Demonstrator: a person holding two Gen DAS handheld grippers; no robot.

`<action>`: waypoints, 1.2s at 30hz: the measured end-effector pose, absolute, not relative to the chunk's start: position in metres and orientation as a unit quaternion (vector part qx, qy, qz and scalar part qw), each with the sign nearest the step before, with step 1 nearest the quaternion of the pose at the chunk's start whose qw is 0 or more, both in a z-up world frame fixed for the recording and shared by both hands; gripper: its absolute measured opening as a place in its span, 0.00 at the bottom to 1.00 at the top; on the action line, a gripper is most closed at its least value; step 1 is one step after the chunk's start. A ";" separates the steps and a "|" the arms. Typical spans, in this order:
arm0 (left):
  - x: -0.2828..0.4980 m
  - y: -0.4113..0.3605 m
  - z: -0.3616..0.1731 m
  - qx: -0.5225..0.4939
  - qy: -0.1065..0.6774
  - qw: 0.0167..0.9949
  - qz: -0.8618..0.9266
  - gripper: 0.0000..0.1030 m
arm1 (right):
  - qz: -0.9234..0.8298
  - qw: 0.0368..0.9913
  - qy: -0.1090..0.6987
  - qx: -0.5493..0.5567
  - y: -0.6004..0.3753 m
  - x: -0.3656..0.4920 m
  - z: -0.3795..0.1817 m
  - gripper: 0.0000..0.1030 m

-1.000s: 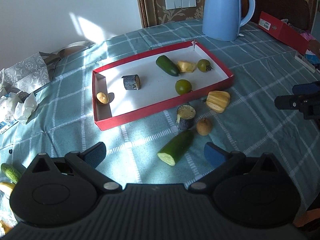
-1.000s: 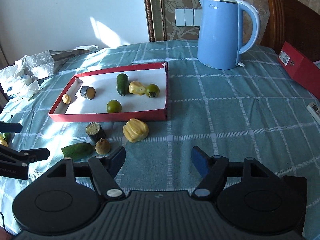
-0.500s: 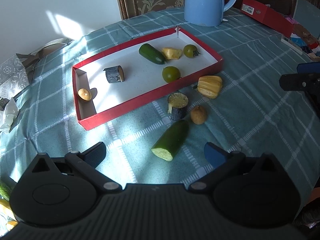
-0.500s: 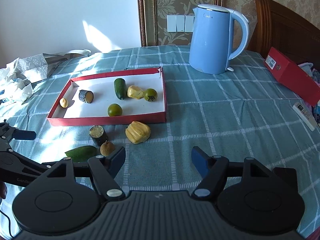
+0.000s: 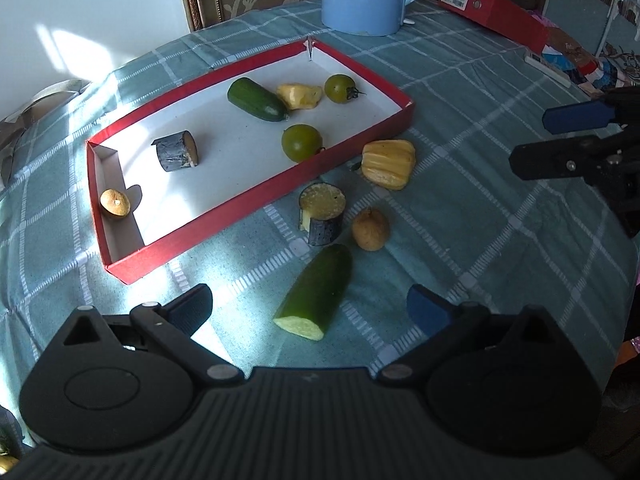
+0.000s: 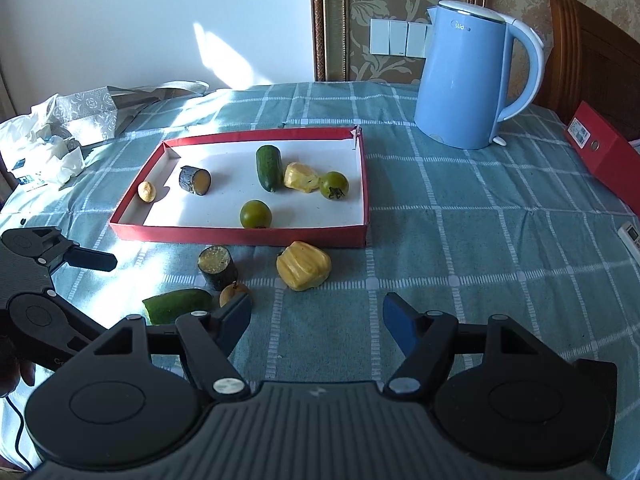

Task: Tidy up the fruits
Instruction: 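Close the left gripper on the long cucumber piece while the right moves to the jackfruit chunk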

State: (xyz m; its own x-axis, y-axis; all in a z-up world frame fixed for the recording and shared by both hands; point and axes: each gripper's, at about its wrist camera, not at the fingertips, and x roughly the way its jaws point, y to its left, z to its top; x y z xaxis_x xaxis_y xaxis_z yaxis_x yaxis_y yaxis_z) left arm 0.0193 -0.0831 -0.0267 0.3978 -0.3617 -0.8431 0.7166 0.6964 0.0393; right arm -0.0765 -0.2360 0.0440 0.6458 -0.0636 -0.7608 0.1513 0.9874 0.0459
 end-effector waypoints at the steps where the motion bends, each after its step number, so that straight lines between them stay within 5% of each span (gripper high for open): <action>1: 0.021 -0.087 -0.029 0.211 0.436 0.808 -0.335 0.97 | -0.055 0.908 0.412 0.056 -0.237 -0.078 0.044 0.71; 3: 0.026 -0.094 -0.036 0.233 0.439 0.802 -0.332 0.95 | -0.053 0.908 0.412 0.059 -0.241 -0.079 0.041 0.78; 18: 0.043 -0.115 -0.062 0.324 0.447 0.764 -0.333 0.81 | -0.076 0.899 0.425 0.080 -0.267 -0.083 0.030 0.78; 26: 0.046 -0.126 -0.057 0.315 0.469 0.739 -0.368 0.38 | -0.073 0.895 0.432 0.080 -0.267 -0.079 0.025 0.78; 36: 0.051 -0.115 -0.049 0.267 0.486 0.757 -0.345 0.29 | -0.066 0.893 0.437 0.079 -0.269 -0.074 0.020 0.78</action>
State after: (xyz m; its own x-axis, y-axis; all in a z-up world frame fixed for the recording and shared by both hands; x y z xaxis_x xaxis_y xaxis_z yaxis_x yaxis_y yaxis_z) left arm 0.0513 -0.1154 -0.0487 0.2895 -0.2627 -0.9204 0.7813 0.6204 0.0687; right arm -0.0743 -0.2689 0.0203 0.6090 -0.0497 -0.7916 0.1872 0.9789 0.0825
